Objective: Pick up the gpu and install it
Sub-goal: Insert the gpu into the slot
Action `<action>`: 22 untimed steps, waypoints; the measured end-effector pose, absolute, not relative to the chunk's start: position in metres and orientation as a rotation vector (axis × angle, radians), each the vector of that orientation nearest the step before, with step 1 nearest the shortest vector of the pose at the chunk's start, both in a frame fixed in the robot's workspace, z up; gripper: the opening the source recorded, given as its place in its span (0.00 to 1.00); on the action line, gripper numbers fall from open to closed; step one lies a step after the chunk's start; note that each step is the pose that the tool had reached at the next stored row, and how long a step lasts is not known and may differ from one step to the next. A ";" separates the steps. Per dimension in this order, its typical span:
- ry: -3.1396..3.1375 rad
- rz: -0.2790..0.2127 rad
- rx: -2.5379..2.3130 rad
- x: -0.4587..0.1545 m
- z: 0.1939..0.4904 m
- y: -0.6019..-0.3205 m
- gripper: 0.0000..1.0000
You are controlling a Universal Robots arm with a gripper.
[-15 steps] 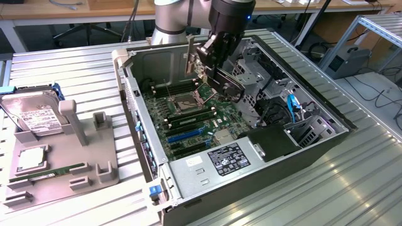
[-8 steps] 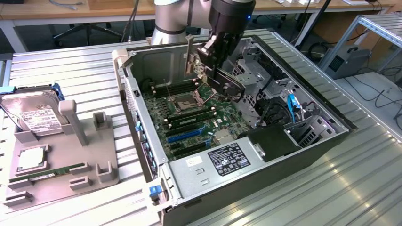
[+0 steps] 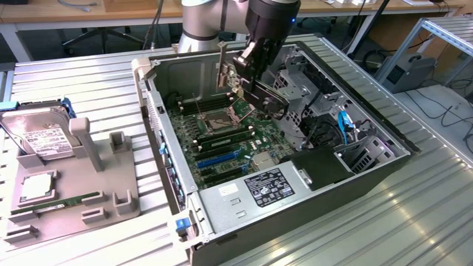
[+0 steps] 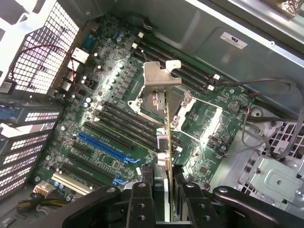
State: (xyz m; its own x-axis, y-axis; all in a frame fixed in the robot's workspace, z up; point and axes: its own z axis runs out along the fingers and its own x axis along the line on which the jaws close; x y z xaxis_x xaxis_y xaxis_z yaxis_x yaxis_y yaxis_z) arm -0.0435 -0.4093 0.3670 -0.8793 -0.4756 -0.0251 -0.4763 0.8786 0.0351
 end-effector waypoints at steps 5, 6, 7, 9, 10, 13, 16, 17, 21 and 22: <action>3.022 0.063 -0.797 -0.044 0.367 -0.409 0.27; 3.021 0.063 -0.802 -0.044 0.367 -0.409 0.27; 3.019 0.063 -0.809 -0.044 0.367 -0.409 0.27; 3.016 0.063 -0.824 -0.044 0.367 -0.409 0.27; 3.014 0.063 -0.829 -0.044 0.367 -0.409 0.27; 3.010 0.063 -0.846 -0.044 0.367 -0.409 0.27; 3.005 0.064 -0.862 -0.044 0.367 -0.409 0.27; 3.004 0.064 -0.867 -0.044 0.367 -0.409 0.27; 2.999 0.064 -0.886 -0.044 0.366 -0.409 0.27; 2.994 0.064 -0.901 -0.044 0.366 -0.409 0.27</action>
